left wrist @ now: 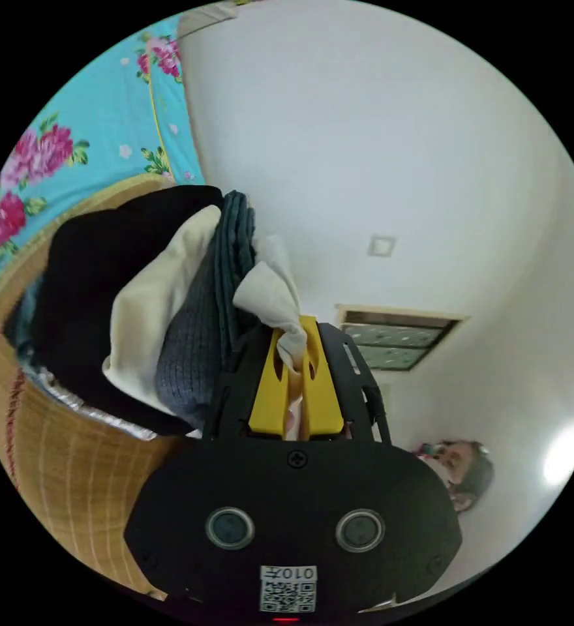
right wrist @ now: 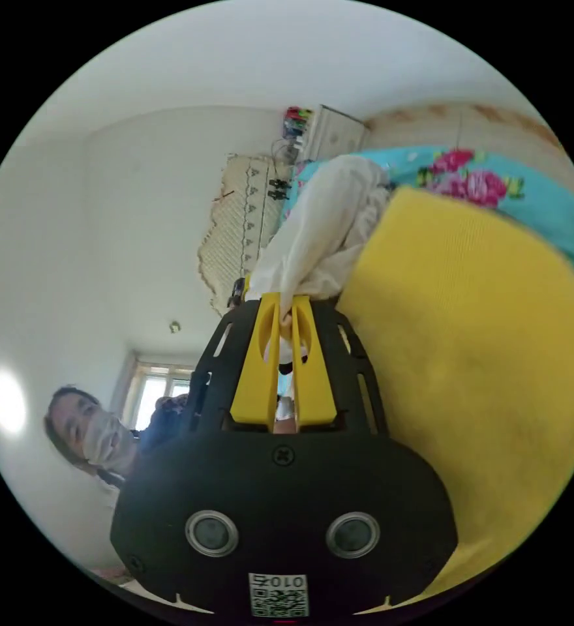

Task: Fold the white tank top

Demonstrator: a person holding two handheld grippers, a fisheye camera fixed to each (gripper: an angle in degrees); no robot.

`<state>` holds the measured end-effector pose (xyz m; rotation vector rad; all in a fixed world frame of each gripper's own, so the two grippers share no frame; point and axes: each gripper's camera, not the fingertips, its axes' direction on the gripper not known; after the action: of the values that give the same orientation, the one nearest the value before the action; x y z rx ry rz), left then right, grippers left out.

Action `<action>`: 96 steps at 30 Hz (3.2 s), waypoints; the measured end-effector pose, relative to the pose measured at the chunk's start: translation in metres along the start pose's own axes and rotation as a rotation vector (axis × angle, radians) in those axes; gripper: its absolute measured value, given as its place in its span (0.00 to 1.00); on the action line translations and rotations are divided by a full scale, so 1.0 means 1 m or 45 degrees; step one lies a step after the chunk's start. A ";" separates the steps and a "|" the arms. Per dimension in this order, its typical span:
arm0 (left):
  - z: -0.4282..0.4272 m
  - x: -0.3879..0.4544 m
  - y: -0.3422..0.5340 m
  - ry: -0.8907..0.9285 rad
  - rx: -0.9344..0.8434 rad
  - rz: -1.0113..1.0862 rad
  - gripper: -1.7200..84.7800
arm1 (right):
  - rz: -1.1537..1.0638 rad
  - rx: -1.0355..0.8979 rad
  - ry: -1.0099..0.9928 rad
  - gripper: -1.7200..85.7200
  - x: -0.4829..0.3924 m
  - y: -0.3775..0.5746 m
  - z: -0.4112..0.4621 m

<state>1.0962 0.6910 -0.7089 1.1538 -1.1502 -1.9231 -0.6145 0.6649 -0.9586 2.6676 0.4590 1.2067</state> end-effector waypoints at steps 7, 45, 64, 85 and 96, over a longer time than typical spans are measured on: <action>-0.024 0.004 -0.025 -0.051 -0.061 0.105 0.09 | -0.086 0.085 0.068 0.08 -0.117 -0.087 -0.029; -0.160 -0.136 -0.002 0.197 0.107 -0.175 0.08 | 0.187 -0.067 0.186 0.08 -0.174 -0.340 0.053; -0.190 -0.095 -0.026 0.224 0.258 -0.079 0.08 | -0.243 -0.063 0.350 0.06 -0.191 -0.300 0.168; -0.229 -0.048 -0.011 -0.012 0.580 0.010 0.02 | -0.735 -0.278 0.892 0.13 -0.107 -0.099 0.432; -0.250 -0.086 -0.023 0.163 0.647 -0.068 0.02 | -0.988 -0.199 1.604 0.07 -0.054 0.006 0.576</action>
<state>1.3566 0.6809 -0.7581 1.5570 -1.6013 -1.6064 -0.2117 0.6206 -1.3720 1.0332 1.2749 2.2334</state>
